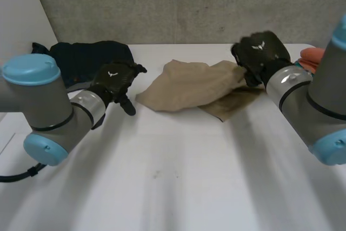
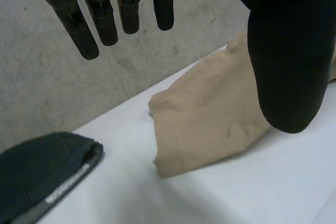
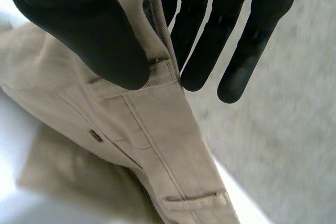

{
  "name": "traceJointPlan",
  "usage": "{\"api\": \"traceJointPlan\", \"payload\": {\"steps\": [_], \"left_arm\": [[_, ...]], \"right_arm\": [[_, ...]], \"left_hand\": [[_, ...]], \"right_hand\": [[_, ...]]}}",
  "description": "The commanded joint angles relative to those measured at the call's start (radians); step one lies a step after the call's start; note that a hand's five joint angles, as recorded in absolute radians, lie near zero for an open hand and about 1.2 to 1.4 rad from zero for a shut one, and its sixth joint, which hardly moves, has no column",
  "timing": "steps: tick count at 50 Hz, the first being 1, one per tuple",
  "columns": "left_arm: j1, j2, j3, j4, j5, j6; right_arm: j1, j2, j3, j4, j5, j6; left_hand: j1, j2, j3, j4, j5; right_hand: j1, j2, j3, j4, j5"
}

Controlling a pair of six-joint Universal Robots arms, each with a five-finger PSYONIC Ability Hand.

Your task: Fold the laundry.

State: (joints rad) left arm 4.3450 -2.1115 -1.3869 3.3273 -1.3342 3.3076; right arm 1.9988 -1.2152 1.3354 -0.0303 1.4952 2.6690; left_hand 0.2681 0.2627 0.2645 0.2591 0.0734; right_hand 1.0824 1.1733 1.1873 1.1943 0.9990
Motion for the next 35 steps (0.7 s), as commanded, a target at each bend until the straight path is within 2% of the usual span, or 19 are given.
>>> {"api": "traceJointPlan", "payload": {"steps": [1, 10, 13, 14, 17, 21, 22, 26, 30, 35], "left_arm": [[-0.036, -0.07, 0.015, -0.002, -0.026, -0.072], [-0.085, -0.182, 0.064, 0.006, -0.045, -0.072], [-0.081, -0.203, 0.094, 0.02, -0.097, -0.077], [-0.074, -0.2, 0.094, 0.029, -0.13, -0.077], [-0.062, -0.193, 0.092, 0.031, -0.18, -0.074], [-0.038, -0.05, 0.046, 0.024, -0.194, -0.069], [-0.03, 0.037, 0.005, 0.024, -0.179, -0.068], [-0.019, 0.238, -0.058, 0.025, -0.093, -0.059], [-0.022, 0.42, -0.072, -0.014, -0.03, -0.059], [-0.012, 0.593, -0.06, -0.136, -0.016, -0.059]], "right_arm": [[0.112, -0.151, 0.01, 0.096, -0.038, 0.005], [0.189, -0.291, 0.027, 0.118, -0.036, 0.083], [0.187, -0.332, 0.039, 0.118, -0.033, 0.088], [0.177, -0.346, 0.041, 0.118, -0.03, 0.085], [0.173, -0.354, 0.036, 0.118, -0.027, 0.077], [0.112, -0.346, 0.019, 0.122, -0.027, 0.037], [0.053, -0.34, 0.013, 0.13, -0.027, 0.005], [-0.03, -0.337, -0.01, 0.138, -0.021, -0.05], [-0.043, -0.33, -0.047, 0.136, -0.015, -0.052], [-0.049, -0.34, -0.085, 0.151, -0.004, -0.06]], "left_hand": [[-0.011, -0.005, -0.007, -0.002, 0.01], [0.057, 0.062, 0.06, 0.066, 0.077], [0.642, 0.647, 0.646, 0.651, 0.662], [1.118, 1.123, 1.122, 1.127, 1.138], [1.128, 1.134, 1.132, 1.137, 1.148], [1.128, 1.134, 1.132, 1.137, 1.148], [1.128, 1.134, 1.132, 1.137, 1.148], [1.128, 1.134, 1.132, 1.137, 1.148], [1.128, 1.134, 1.132, 1.137, 1.148], [1.128, 1.134, 1.132, 1.137, 1.148]], "right_hand": [[0.314, 0.223, 0.209, 0.202, 0.223], [0.314, 0.223, 0.209, 0.202, 0.223], [0.314, 0.223, 0.209, 0.202, 0.223], [0.314, 0.223, 0.209, 0.202, 0.223], [0.314, 0.223, 0.209, 0.202, 0.223], [0.314, 0.223, 0.209, 0.202, 0.223], [0.314, 0.223, 0.209, 0.202, 0.223], [0.314, 0.223, 0.209, 0.202, 0.223], [0.314, 0.223, 0.209, 0.202, 0.223], [0.314, 0.223, 0.209, 0.202, 0.223]]}}
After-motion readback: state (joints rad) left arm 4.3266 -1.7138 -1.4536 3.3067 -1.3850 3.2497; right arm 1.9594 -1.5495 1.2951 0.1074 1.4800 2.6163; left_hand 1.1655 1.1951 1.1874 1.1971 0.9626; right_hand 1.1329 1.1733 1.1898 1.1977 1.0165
